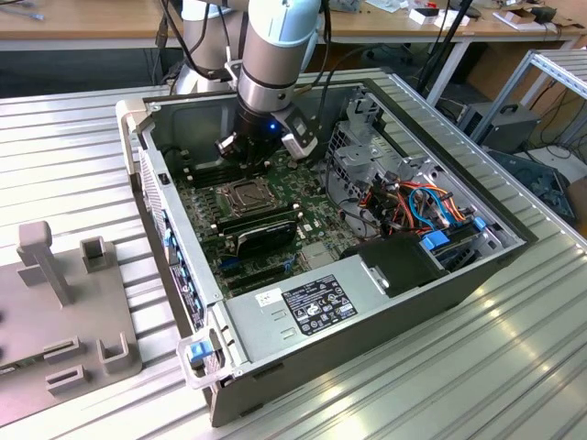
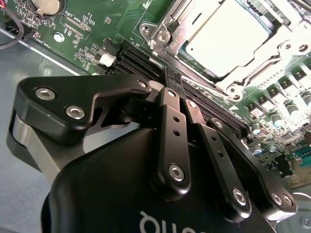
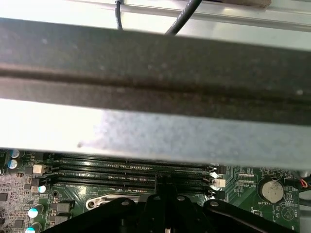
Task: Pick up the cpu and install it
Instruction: 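Install the first cpu locking lever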
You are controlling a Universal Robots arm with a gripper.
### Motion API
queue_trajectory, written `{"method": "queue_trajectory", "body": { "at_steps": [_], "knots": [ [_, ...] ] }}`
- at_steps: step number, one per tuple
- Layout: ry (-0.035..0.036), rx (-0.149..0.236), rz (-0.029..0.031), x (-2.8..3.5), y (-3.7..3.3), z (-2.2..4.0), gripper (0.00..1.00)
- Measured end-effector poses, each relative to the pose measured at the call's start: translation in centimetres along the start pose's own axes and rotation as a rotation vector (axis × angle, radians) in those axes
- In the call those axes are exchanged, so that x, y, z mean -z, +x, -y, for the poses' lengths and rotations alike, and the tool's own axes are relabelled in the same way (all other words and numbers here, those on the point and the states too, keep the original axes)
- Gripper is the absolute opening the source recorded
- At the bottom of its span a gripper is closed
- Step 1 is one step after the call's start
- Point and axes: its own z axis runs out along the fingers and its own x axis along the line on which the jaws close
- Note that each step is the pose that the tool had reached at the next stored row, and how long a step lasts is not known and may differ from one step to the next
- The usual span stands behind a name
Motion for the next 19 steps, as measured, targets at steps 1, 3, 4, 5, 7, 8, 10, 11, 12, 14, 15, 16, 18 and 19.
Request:
{"method": "queue_trajectory", "body": {
  "at_steps": [1, 3, 4, 5, 7, 8, 10, 11, 12, 14, 15, 16, 18, 19],
  "knots": [
    [0.0003, 0.0, -0.0001, 0.01, 0.0, 0.0, 0.11],
    [0.0007, 0.0, -0.0003, 0.01, -0.13, 0.02, 0.11],
    [0.0005, 0.0, -0.0002, 0.0, -0.23, 0.02, 0.11],
    [0.0005, 0.0, -0.0001, 0.0, -0.31, 0.02, 0.11],
    [0.0004, 0.0, 0.0, -0.01, -0.37, 0.03, 0.11],
    [0.0004, 0.0, 0.0, -0.01, -0.37, 0.03, 0.11],
    [0.0005, 0.0, -0.0001, -0.01, -0.38, 0.03, 0.11],
    [0.0004, 0.0, -0.0001, -0.01, -0.38, 0.04, 0.11],
    [0.0004, 0.0, -0.0001, -0.01, -0.38, 0.06, 0.11],
    [0.0004, 0.0, -0.0001, 0.01, -0.37, 0.13, 0.11],
    [0.0005, 0.0, -0.0001, 0.01, -0.37, 0.18, 0.11],
    [0.0005, 0.0, -0.0001, 0.02, -0.37, 0.22, 0.11],
    [0.0005, 0.0, -0.0001, 0.04, -0.36, 0.33, 0.11],
    [0.0005, 0.0, -0.0002, 0.05, -0.35, 0.37, 0.11]
  ]
}}
